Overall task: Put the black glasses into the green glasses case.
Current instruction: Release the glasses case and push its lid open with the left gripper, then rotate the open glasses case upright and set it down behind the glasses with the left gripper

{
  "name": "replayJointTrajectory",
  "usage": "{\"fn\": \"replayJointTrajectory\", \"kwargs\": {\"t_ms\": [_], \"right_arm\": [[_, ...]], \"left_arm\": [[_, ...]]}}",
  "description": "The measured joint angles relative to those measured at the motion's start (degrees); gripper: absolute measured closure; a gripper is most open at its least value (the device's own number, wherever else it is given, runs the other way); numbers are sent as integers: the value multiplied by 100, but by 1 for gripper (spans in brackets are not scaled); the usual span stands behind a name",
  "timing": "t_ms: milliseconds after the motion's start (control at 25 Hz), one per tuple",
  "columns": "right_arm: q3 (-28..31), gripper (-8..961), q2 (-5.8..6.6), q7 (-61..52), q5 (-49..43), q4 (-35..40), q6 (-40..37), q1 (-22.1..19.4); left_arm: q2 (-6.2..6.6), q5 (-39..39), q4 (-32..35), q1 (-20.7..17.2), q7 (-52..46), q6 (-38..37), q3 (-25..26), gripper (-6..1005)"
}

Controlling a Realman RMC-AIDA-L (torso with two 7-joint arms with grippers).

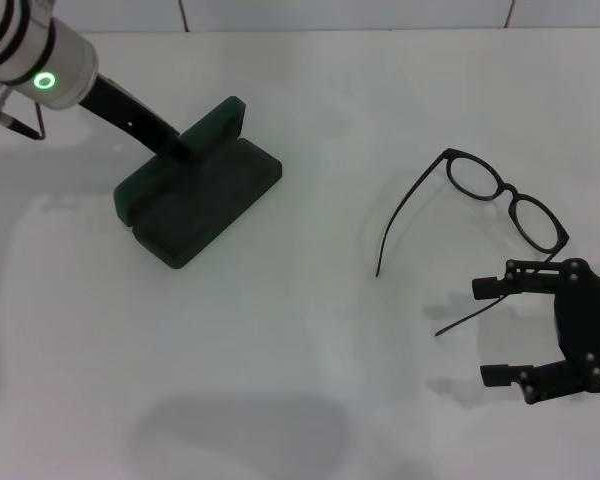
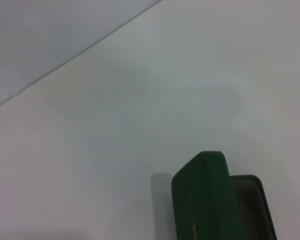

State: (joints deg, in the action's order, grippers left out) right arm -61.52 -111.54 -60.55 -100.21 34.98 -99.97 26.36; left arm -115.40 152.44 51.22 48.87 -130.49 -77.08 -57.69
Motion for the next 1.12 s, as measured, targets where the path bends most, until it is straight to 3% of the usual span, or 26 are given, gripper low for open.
{"fn": "replayJointTrajectory", "kwargs": {"t_ms": [240,560,800,1120], "right_arm": [[0,119,0,0,-3,-1,4,0],[18,120,0,0,-8,-24,6,0],[25,120,0,0,-9,-28,32,0],[5,121,1,0,-8,-34,39,-8]], "left_arm": [[0,20,-10,-1,28,0,-7,339],[-23,-4,47,-2,46,-12,-114,786],[-48,-296,350,-135,608,-230,-110,788],[-84,-1063,850,-232,2153,-790,-147,794]]}}
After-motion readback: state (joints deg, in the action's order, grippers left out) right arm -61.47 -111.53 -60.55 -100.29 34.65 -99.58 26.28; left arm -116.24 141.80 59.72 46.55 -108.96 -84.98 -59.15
